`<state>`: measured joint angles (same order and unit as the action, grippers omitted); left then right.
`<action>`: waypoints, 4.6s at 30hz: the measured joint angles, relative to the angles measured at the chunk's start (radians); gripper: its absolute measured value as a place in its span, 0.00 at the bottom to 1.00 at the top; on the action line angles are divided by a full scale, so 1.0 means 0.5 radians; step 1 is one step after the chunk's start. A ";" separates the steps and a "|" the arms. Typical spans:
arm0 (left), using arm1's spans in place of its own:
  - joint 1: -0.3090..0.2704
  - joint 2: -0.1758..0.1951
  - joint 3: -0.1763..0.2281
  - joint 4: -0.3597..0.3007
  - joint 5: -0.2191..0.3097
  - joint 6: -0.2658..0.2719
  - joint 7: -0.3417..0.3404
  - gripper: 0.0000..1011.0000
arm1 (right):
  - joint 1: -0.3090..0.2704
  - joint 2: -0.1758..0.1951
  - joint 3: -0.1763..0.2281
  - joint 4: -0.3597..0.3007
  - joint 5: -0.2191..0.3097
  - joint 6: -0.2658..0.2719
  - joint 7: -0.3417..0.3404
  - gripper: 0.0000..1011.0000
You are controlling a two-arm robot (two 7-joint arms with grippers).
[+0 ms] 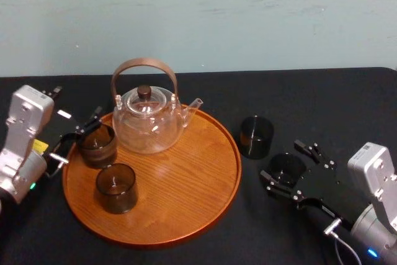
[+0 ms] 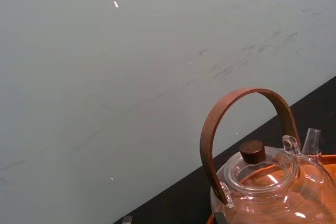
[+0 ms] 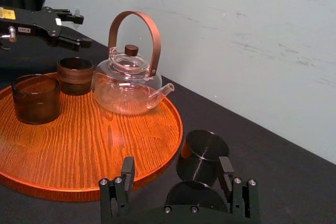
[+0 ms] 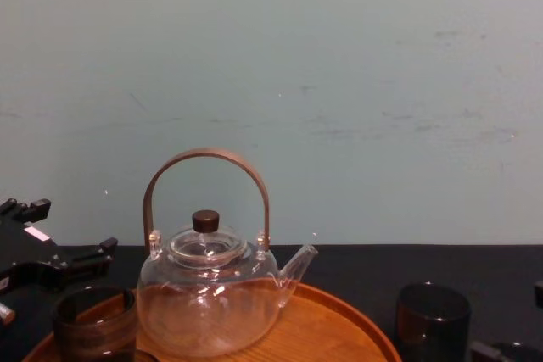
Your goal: Pick up the glass from the table and place it on the tray.
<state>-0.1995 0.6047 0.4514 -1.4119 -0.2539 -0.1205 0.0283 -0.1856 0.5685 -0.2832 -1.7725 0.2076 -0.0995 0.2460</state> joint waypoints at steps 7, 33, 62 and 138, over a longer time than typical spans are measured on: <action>0.000 0.000 0.000 0.000 0.000 0.000 0.000 0.99 | -0.060 -0.040 0.064 0.018 0.005 -0.001 0.014 0.99; 0.000 0.000 0.000 0.000 0.000 0.000 0.000 0.99 | -0.064 -0.173 0.191 0.188 0.025 0.009 0.096 0.99; 0.000 0.000 0.000 0.000 0.000 0.000 0.000 0.99 | 0.072 -0.289 0.196 0.450 0.035 0.015 0.238 0.99; 0.000 0.000 0.000 0.000 0.000 0.000 0.000 0.99 | 0.397 -0.292 0.000 0.665 0.112 -0.027 0.442 0.90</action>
<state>-0.1995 0.6047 0.4514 -1.4120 -0.2539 -0.1205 0.0283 0.0131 0.4225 -0.2833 -1.4400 0.2634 -0.1131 0.4670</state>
